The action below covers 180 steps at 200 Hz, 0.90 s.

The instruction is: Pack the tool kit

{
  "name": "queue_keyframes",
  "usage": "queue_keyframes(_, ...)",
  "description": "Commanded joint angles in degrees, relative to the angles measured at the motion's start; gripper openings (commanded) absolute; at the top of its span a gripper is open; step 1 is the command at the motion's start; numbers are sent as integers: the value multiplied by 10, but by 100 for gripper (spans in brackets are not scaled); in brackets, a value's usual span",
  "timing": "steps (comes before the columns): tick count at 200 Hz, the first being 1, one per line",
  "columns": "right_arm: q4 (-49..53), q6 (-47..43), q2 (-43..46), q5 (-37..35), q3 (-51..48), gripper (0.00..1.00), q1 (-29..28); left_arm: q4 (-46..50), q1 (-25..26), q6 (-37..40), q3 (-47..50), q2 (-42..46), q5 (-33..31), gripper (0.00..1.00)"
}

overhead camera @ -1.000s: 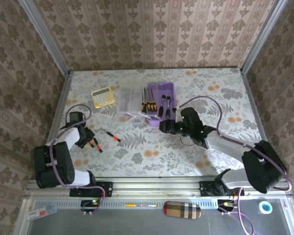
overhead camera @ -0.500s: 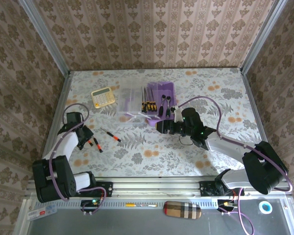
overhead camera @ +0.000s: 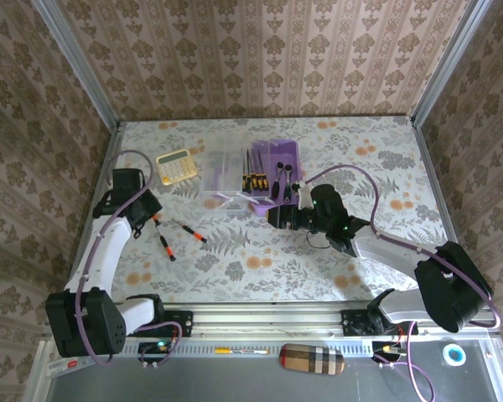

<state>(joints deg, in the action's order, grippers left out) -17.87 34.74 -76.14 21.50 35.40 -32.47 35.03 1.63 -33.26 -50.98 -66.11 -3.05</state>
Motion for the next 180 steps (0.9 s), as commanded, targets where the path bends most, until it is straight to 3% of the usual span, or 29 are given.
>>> queue_keyframes(1, -21, 2, -8, 13, 0, 68, -3, 37, 37, 12, -47, -24, -13, 11)
queue_keyframes(126, 44, -11, 38, -102, -8, 69, 10, 74, 267, 45, -332, -220, -24, 10)
queue_keyframes(180, 42, 11, 55, -125, -27, 69, 34, 80, 333, 54, -417, -293, -20, 10)
